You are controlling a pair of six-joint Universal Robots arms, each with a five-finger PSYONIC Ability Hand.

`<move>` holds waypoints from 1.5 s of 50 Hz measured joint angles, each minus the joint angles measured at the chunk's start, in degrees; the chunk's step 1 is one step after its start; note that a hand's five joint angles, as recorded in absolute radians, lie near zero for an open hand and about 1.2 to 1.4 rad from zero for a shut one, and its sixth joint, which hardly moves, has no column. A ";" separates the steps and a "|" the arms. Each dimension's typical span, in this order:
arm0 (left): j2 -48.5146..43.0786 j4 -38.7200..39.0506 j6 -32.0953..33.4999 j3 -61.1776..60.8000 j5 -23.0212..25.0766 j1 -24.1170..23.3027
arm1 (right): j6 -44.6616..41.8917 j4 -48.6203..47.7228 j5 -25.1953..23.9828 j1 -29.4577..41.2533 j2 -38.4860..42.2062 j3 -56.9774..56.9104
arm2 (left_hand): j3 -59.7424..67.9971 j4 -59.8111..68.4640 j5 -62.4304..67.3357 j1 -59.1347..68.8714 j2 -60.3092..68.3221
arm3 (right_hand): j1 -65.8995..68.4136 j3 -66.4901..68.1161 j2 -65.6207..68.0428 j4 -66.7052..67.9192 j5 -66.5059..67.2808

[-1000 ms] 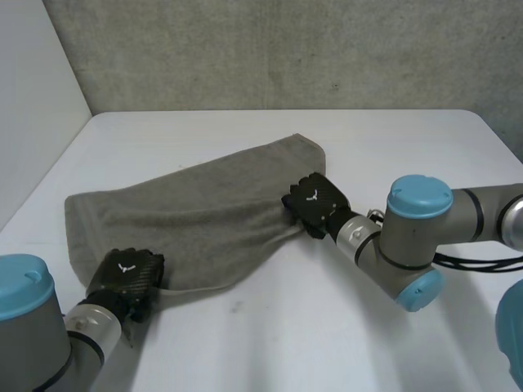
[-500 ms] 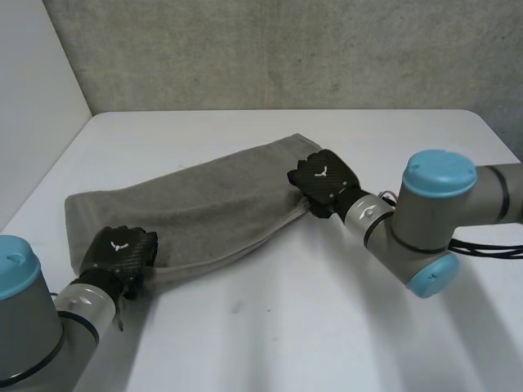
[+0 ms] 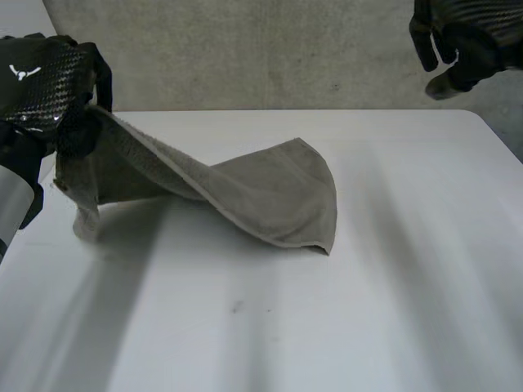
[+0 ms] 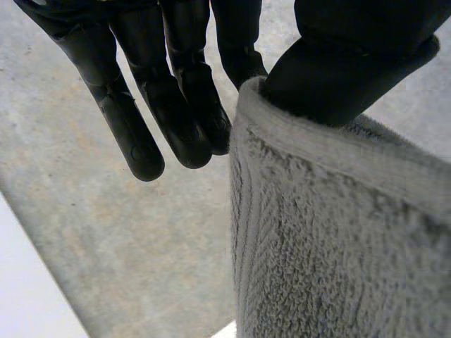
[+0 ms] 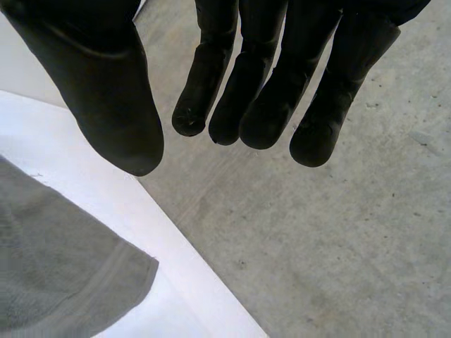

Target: Fold the towel.

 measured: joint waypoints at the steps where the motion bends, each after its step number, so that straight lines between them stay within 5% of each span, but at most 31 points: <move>1: -0.36 -1.00 -0.42 0.46 0.35 -0.09 | -0.16 1.13 -0.17 0.00 -0.30 -0.08 | 0.00 0.00 0.00 0.00 0.00 | -4.93 -3.80 -4.10 -3.62 4.21; 3: -1.46 -2.25 -0.99 0.72 0.87 -0.07 | -0.38 2.55 -0.36 0.15 -0.36 0.28 | 0.00 0.00 0.00 0.00 0.00 | -14.29 -13.32 -13.09 -13.01 1.68; 8: -5.96 -3.53 -1.76 -0.32 1.76 0.19 | -0.49 2.92 -0.43 1.32 2.12 4.65 | 0.00 0.00 0.02 0.00 0.00 | -57.29 -55.67 -55.49 -55.07 -35.44; 18: -11.85 -3.18 -1.84 -2.86 1.97 0.46 | 5.30 -16.14 0.21 6.68 12.30 21.57 | 0.00 0.01 0.02 0.00 0.00 | -63.03 -61.68 -60.40 -60.66 -38.24; 26: -11.79 -2.95 -1.93 -1.39 1.63 0.53 | 11.47 -34.97 2.76 8.97 25.83 27.49 | 0.00 0.01 0.02 0.00 0.00 | -49.40 -47.77 -47.07 -47.73 -22.81; 33: -10.65 -2.92 -2.01 -0.34 1.40 0.51 | 13.41 -38.19 3.38 9.67 33.97 24.63 | 0.00 0.01 -0.01 0.00 0.00 | -37.74 -36.10 -35.81 -36.03 -11.57; 46: -10.29 -2.93 -2.17 -1.25 1.40 0.58 | 18.68 -40.33 3.32 11.08 39.45 19.78 | 0.00 0.02 -0.01 0.00 0.00 | -35.51 -33.68 -33.69 -33.66 -9.40; 57: -10.34 -2.93 -2.15 -1.46 1.40 0.68 | 18.96 -44.88 6.16 12.01 42.02 18.43 | 0.00 0.02 -0.01 0.00 0.00 | -2.22 -2.03 -0.47 -1.41 23.31; 63: -10.31 -2.93 -2.08 -1.37 1.34 0.84 | 18.69 -45.82 9.35 11.58 37.28 18.77 | 0.00 0.02 -0.01 0.00 0.00 | -1.61 -1.06 0.17 0.16 24.42; 69: -9.78 -3.13 -2.00 -0.91 1.20 1.13 | 18.25 -44.63 9.91 7.79 23.33 19.24 | 0.00 0.02 -0.01 0.00 0.00 | -1.56 -0.50 0.17 0.16 24.43; 75: -8.01 -3.43 -1.98 -0.52 1.20 1.97 | 12.29 -32.86 6.26 2.93 9.47 15.48 | 0.00 0.02 -0.01 0.00 0.00 | -1.51 0.09 0.17 0.16 24.43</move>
